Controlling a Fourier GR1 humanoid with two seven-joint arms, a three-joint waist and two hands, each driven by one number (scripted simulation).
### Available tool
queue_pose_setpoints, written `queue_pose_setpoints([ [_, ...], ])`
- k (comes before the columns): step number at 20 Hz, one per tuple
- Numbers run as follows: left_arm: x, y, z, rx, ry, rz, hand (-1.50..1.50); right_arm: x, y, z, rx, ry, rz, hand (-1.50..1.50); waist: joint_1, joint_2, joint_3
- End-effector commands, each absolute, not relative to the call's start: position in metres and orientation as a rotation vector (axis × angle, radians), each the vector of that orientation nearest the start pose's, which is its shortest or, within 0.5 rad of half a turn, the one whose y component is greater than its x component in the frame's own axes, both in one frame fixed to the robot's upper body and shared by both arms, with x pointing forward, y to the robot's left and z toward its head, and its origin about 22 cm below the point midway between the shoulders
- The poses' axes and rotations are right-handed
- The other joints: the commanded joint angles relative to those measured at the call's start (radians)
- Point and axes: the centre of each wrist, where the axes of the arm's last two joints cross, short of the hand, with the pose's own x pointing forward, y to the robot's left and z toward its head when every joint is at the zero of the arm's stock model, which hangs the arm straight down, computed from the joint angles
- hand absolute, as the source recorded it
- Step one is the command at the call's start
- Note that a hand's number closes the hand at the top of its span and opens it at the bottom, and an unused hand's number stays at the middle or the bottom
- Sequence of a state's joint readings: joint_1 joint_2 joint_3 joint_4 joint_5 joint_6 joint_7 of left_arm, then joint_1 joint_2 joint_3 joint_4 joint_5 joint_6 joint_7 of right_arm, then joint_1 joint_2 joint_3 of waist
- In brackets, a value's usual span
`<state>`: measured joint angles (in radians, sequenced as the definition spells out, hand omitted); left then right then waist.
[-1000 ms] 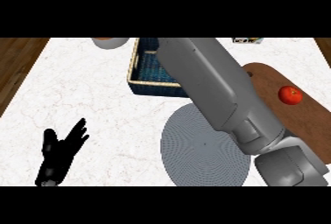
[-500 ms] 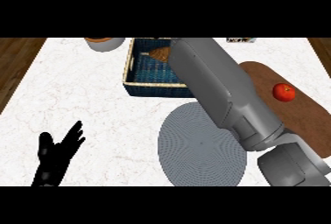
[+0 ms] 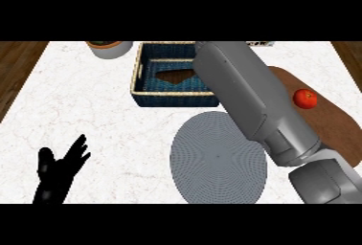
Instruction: Pick the croissant from the placemat and place it in the basket
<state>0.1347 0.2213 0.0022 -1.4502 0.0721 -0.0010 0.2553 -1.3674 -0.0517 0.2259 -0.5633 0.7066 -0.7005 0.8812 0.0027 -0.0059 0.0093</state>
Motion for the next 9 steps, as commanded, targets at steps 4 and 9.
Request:
queue_pose_setpoints([
  [4, 0.192, 0.286, -0.066, 0.173, -0.984, -0.017, 0.00, 0.433, -0.054, 0.244, -0.962, -1.477, -0.066, -1.50, -0.038, -0.007, -0.009],
  [9, 0.185, 0.306, -0.051, 0.190, -0.973, 0.015, 0.00, 0.424, -0.092, 0.233, -0.981, -1.451, -0.098, -1.50, -0.063, -0.014, -0.009],
])
